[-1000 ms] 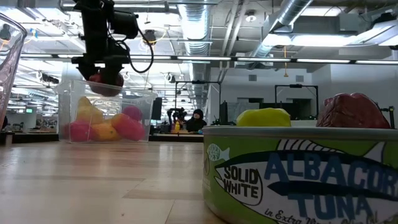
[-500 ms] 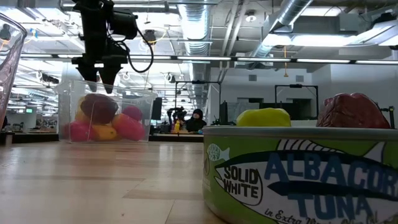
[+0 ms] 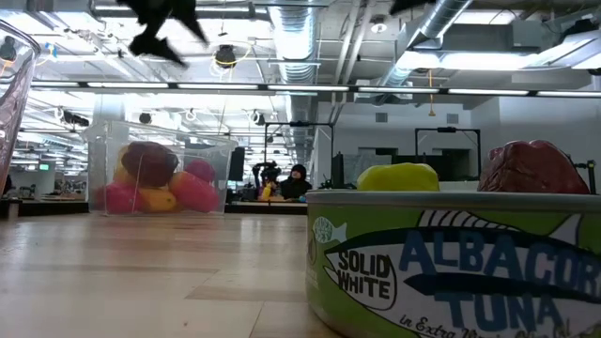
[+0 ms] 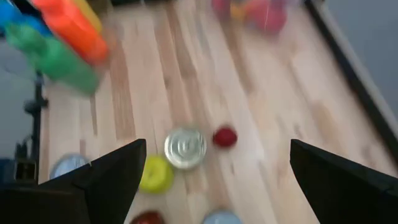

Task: Pick & Place Food Item
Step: Put the red pomegranate into the white bin

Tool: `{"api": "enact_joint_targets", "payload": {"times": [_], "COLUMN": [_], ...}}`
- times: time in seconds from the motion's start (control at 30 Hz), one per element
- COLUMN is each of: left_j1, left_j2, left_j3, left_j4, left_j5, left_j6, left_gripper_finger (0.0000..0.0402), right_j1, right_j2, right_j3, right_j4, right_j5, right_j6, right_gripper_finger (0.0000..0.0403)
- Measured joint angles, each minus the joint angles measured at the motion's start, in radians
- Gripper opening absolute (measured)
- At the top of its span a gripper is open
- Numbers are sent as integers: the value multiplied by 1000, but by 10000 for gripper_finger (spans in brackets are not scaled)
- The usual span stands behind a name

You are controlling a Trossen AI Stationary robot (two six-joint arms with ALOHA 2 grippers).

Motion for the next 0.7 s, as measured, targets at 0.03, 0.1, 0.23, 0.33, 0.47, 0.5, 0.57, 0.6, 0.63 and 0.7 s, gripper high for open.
{"api": "enact_joint_targets", "payload": {"times": [0.03, 0.1, 0.23, 0.33, 0.47, 0.5, 0.57, 0.6, 0.63, 0.7], "left_j1": [-22, -82, -225, -318, -400, -412, -422, -425, -424, -422], "left_j2": [-2, 14, 116, 232, 403, 445, 521, 560, 593, 657], "left_j3": [0, 1, 1, 1, 0, 0, 0, 0, 0, -1], "left_j4": [51, 154, 339, 448, 557, 586, 626, 656, 674, 716], "left_j5": [11, 12, 14, 18, 31, 49, 83, 98, 114, 141], "left_j6": [-12, -26, 23, 80, 131, 140, 158, 160, 163, 198], "left_gripper_finger": [334, 331, 326, 324, 326, 326, 326, 325, 324, 324], "right_j1": [7, 23, 63, 100, 159, 174, 201, 213, 224, 242], "right_j2": [-3, -13, -37, -59, -101, -112, -134, -146, -157, -176], "right_j3": [-27, -84, -197, -282, -390, -416, -460, -480, -498, -535], "right_j4": [-4, -8, 9, 62, 132, 145, 175, 183, 194, 225], "right_j5": [0, 0, 0, 1, 1, 1, 2, 2, 2, 3], "right_j6": [12, 41, 106, 159, 235, 257, 294, 314, 331, 368], "right_gripper_finger": [384, 384, 384, 384, 384, 384, 384, 384, 384, 384]}}
